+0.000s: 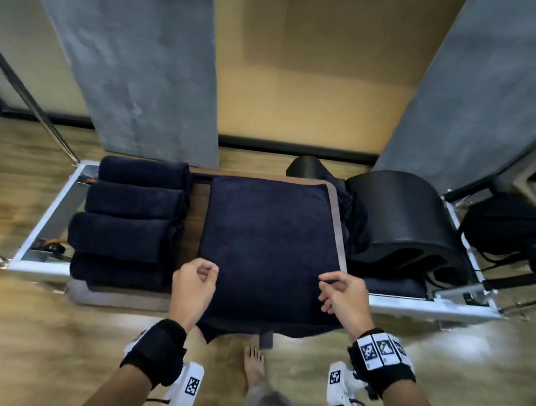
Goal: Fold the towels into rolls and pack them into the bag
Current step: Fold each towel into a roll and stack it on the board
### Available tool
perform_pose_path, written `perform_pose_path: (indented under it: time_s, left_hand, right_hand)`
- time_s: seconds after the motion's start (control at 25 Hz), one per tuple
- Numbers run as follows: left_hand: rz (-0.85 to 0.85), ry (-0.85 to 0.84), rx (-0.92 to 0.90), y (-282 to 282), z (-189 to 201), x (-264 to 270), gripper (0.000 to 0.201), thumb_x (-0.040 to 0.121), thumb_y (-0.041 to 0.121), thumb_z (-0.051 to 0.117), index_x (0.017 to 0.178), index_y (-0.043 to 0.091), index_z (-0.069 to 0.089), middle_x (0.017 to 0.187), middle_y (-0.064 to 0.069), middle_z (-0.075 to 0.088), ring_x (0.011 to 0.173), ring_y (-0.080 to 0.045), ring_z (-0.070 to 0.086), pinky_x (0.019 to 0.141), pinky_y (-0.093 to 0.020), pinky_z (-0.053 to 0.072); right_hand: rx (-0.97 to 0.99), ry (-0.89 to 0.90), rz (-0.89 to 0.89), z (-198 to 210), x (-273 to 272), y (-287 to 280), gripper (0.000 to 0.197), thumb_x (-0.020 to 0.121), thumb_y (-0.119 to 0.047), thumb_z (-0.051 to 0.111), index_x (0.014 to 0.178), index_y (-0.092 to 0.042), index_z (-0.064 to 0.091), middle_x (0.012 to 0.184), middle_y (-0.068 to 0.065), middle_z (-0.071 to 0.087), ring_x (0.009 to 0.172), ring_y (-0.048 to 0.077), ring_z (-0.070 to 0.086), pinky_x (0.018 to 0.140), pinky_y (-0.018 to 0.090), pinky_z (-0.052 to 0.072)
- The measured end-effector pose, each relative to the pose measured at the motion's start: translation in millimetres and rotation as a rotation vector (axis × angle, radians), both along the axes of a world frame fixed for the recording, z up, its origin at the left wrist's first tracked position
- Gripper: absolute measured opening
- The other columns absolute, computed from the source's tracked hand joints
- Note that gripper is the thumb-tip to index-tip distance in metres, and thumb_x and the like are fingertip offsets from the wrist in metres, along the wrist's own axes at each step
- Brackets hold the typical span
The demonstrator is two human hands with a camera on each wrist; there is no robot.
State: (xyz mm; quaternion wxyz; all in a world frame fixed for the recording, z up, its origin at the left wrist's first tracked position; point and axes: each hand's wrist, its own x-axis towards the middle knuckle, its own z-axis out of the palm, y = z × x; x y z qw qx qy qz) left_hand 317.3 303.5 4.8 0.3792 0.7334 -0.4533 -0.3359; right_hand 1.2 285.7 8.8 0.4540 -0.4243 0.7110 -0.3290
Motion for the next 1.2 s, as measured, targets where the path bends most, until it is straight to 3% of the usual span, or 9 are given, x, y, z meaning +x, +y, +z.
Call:
perform_pose_path:
  time_s: [0.08,0.24,0.36,0.52,0.64,0.8,0.88,1.04,1.2]
  left_hand:
    - [-0.038,-0.109,-0.007,32,-2,4,0.020,0.096,0.007,0.071,0.082,0.021,0.071,0.078,0.003,0.069,0.072,-0.012,0.066,0.070,-0.029,0.055]
    - [-0.093,-0.274,0.003,68,-7,8,0.007,0.095,0.011,0.075,0.095,0.016,0.071,0.093,0.002,0.054,0.072,-0.015,0.057,0.073,-0.033,0.052]
    - [-0.129,-0.339,0.021,71,-4,8,0.015,0.099,0.014,0.068,0.085,0.021,0.066,0.090,0.007,0.049,0.066,-0.008,0.055,0.056,-0.018,0.043]
    - [-0.148,-0.372,0.000,53,14,1,0.017,0.102,0.018,0.065,0.087,0.025,0.062,0.091,0.008,0.048,0.079,-0.015,0.057,0.068,-0.038,0.053]
    - [-0.126,-0.375,-0.112,10,38,-8,0.010,0.101,0.022,0.065,0.091,0.026,0.064,0.083,0.009,0.045,0.073,-0.015,0.053,0.066,-0.039,0.051]
    - [-0.116,-0.340,-0.215,-74,64,-20,0.009,0.100,0.025,0.066,0.093,0.030,0.064,0.061,0.006,0.050,0.061,-0.012,0.055,0.058,-0.037,0.045]
    - [-0.121,-0.330,-0.212,-115,64,-28,0.010,0.101,0.027,0.065,0.094,0.032,0.062,0.059,0.006,0.056,0.063,-0.010,0.058,0.059,-0.036,0.046]
    - [-0.192,-0.109,-0.100,-159,40,-41,0.010,0.102,0.015,0.064,0.099,0.024,0.063,0.081,0.003,0.070,0.083,-0.021,0.072,0.078,-0.041,0.058]
    - [-0.316,-0.069,-0.072,-137,8,-29,0.041,0.102,0.016,0.068,0.142,0.015,0.058,0.130,0.004,0.060,0.122,-0.011,0.060,0.101,-0.033,0.053]
  right_hand:
    - [-0.025,0.131,0.004,-7,-8,28,0.013,0.091,-0.006,0.075,0.092,-0.018,0.073,0.058,0.005,0.066,0.048,0.019,0.060,0.051,0.035,0.052]
    - [0.005,0.391,0.019,-12,-14,54,0.022,0.084,-0.019,0.084,0.084,-0.030,0.064,0.058,0.000,0.061,0.071,0.025,0.068,0.079,0.041,0.057]
    - [-0.003,0.494,0.037,-9,-11,55,0.020,0.088,-0.021,0.079,0.077,-0.027,0.063,0.059,-0.006,0.056,0.069,0.018,0.062,0.068,0.035,0.051]
    - [0.000,0.423,0.115,8,-2,36,0.018,0.090,-0.018,0.072,0.074,-0.023,0.065,0.056,-0.005,0.060,0.064,0.019,0.061,0.067,0.038,0.054]
    - [-0.085,0.310,0.107,31,13,-8,0.018,0.091,-0.015,0.071,0.076,-0.023,0.067,0.055,0.001,0.066,0.061,0.022,0.066,0.068,0.040,0.056]
    - [-0.182,0.112,0.083,59,41,-89,0.015,0.099,-0.013,0.064,0.084,-0.017,0.065,0.057,0.007,0.070,0.042,0.018,0.060,0.045,0.027,0.049]
    - [-0.162,0.081,0.102,65,57,-130,0.013,0.100,-0.014,0.061,0.088,-0.016,0.063,0.061,0.008,0.072,0.043,0.021,0.064,0.043,0.025,0.047]
    - [-0.078,0.056,0.144,60,81,-177,0.008,0.101,-0.011,0.060,0.094,-0.011,0.063,0.073,0.013,0.075,0.063,0.038,0.074,0.050,0.037,0.056]
    - [-0.037,-0.040,0.116,41,65,-171,0.018,0.101,-0.005,0.062,0.115,-0.016,0.061,0.090,0.016,0.075,0.065,0.033,0.072,0.058,0.040,0.060]
